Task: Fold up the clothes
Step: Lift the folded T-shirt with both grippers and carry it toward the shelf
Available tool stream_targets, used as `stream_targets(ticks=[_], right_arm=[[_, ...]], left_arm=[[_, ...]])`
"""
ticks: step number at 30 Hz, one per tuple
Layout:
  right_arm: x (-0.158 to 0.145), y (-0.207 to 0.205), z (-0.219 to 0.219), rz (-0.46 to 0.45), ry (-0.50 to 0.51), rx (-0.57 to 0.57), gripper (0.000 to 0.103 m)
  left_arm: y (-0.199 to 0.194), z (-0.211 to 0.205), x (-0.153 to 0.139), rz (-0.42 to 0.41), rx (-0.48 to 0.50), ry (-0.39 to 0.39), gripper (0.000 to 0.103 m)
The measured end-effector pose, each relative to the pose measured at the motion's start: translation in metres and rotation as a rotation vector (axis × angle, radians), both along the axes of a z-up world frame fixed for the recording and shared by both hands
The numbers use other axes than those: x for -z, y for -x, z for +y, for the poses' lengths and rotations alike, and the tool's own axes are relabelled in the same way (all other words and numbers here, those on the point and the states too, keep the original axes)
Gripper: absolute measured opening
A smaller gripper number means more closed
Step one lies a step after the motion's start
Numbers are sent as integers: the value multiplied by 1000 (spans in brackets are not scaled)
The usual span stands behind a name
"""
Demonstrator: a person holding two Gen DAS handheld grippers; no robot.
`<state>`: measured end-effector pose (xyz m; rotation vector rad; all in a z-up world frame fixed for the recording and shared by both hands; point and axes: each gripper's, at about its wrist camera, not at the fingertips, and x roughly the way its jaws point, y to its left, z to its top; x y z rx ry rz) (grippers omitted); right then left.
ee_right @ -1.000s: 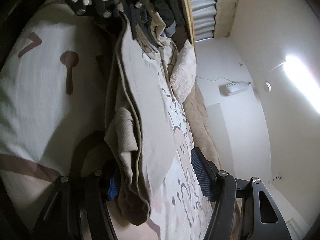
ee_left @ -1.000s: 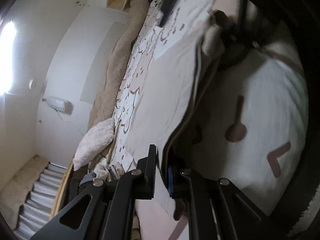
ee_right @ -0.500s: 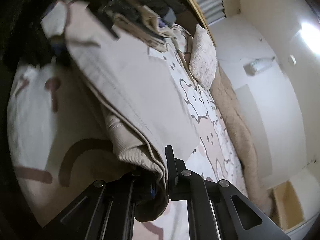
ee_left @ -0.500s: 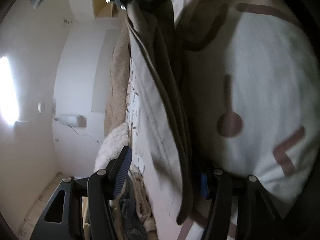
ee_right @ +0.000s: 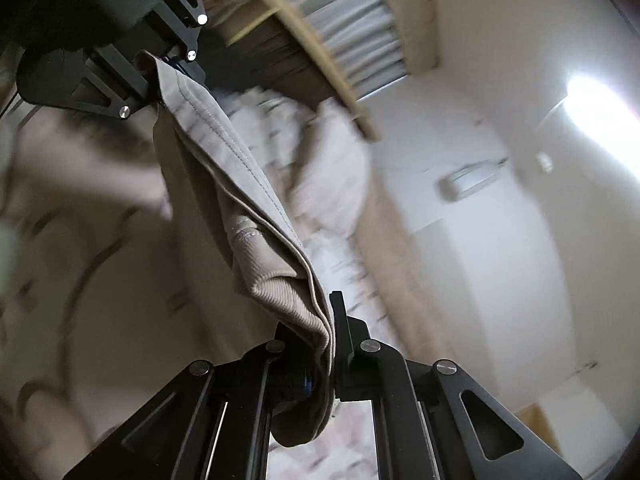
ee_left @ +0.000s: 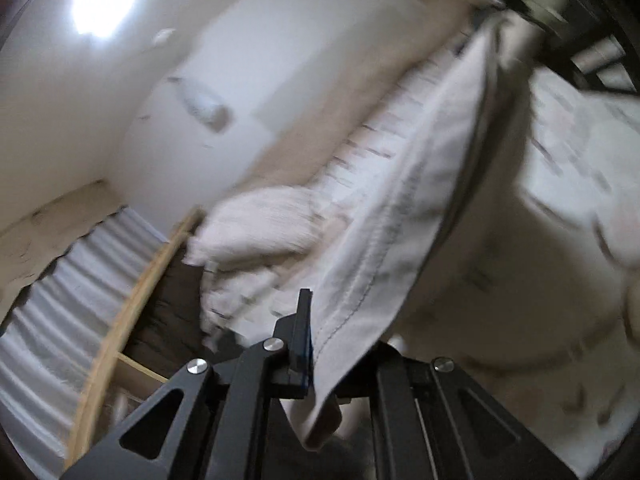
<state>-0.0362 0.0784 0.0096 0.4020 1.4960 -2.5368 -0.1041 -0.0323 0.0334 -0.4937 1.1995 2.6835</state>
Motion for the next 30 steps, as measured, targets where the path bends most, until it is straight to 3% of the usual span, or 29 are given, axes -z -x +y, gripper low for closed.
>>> stream_targets(ticks=[4, 9, 12, 15, 20, 26, 30], right_arm=[[-88, 38, -28, 115, 58, -5, 7], [-170, 69, -76, 205, 143, -34, 7], [-203, 89, -112, 242, 190, -57, 7], [-226, 110, -148, 261, 231, -70, 7], [-231, 160, -203, 209, 286, -61, 7], [-206, 214, -257, 116, 272, -53, 7], [-186, 223, -275, 78, 252, -52, 7]], left_arm=[[44, -37, -93, 82, -81, -83, 8], [76, -91, -167, 176, -186, -132, 11], [94, -124, -210, 231, -250, -161, 11], [111, -155, -230, 251, -317, -185, 11], [163, -189, -228, 228, -426, -204, 11], [208, -228, -192, 155, -513, -245, 12], [217, -235, -164, 114, -529, -262, 12]])
